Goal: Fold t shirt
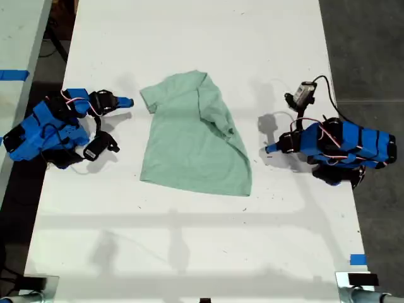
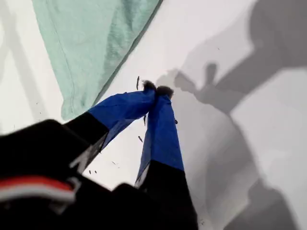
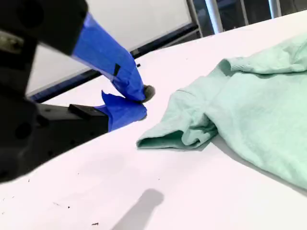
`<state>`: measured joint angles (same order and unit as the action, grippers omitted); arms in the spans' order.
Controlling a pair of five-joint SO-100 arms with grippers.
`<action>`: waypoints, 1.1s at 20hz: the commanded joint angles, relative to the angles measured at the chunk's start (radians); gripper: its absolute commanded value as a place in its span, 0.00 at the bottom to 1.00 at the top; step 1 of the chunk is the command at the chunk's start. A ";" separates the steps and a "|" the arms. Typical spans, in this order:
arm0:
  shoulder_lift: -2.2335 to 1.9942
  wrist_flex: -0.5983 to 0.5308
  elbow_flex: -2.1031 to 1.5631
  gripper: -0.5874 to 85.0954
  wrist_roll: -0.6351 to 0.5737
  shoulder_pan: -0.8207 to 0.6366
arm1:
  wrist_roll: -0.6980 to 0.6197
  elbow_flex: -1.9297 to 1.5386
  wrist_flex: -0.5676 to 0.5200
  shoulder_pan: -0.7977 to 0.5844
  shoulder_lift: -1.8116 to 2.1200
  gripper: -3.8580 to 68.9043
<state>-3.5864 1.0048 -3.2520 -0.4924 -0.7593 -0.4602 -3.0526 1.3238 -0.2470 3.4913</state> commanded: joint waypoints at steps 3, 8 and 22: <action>0.002 0.003 -0.040 0.01 0.002 0.011 | 0.017 -0.057 0.003 0.012 0.012 0.06; 0.002 0.003 -0.040 0.01 0.002 0.011 | 0.026 -0.057 0.003 0.017 0.012 0.06; 0.002 0.003 -0.040 0.01 0.002 0.012 | 0.034 -0.057 0.005 0.020 0.012 0.05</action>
<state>-3.5864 1.0048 -3.2520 -0.4924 -0.7578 -0.4357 -3.0526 1.3238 -0.2393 3.4913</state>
